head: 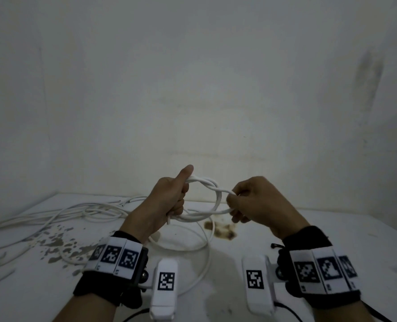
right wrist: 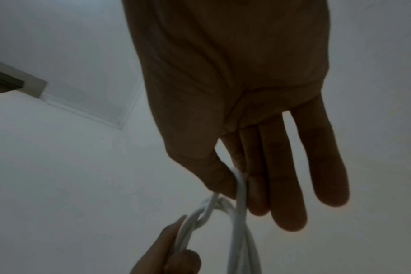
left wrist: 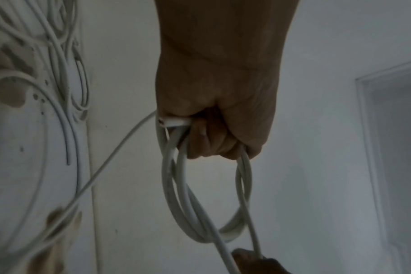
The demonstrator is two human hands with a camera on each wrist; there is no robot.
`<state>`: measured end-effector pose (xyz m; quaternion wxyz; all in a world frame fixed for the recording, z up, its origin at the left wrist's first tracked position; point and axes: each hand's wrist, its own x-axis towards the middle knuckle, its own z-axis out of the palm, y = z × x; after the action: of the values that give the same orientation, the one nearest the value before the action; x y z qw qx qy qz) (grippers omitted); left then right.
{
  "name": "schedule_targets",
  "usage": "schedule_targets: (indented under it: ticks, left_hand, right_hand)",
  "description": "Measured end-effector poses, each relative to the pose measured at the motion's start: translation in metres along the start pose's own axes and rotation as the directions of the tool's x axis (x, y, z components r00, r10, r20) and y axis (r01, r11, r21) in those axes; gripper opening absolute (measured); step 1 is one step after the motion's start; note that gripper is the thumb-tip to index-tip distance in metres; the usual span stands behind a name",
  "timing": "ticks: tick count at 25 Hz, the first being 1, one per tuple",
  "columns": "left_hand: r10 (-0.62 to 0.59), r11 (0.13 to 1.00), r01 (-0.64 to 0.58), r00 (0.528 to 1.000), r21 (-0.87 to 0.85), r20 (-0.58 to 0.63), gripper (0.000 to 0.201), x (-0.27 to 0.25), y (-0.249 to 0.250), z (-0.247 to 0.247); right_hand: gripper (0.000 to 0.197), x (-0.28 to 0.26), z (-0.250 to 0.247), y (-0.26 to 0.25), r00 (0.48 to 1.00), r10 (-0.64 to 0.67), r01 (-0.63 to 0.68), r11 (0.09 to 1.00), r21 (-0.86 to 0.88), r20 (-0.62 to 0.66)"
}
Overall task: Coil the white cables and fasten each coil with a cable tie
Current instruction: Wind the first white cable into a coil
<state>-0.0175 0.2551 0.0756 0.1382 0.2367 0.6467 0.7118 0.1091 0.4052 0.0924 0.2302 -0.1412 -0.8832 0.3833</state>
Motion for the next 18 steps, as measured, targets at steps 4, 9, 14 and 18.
schedule_targets:
  ticks: [4, 9, 14, 18]
  left_hand:
    - [0.020, 1.000, -0.021, 1.000, -0.022, -0.016, 0.053, 0.003, -0.003, -0.002]
    - [0.010, 0.998, -0.010, 1.000, -0.069, 0.004, 0.055, 0.002, 0.000, -0.007]
    - [-0.003, 0.999, 0.003, 1.000, -0.054, -0.012, 0.054, 0.002, -0.008, -0.012]
    - [-0.072, 0.962, 0.053, 0.996, -0.268, -0.062, 0.053, 0.006, -0.015, -0.002]
  right_hand:
    - [0.032, 0.002, 0.014, 0.002, 0.975, -0.007, 0.005, 1.000, -0.010, -0.222]
    - [0.045, 0.001, 0.017, -0.017, 0.954, 0.201, -0.297, 0.553, 0.778, 0.222]
    - [0.025, -0.002, 0.009, -0.009, 0.975, 0.144, -0.220, 0.704, 0.675, 0.167]
    - [0.029, -0.003, 0.011, -0.015, 0.995, -0.045, -0.057, 0.506, 0.861, 0.092]
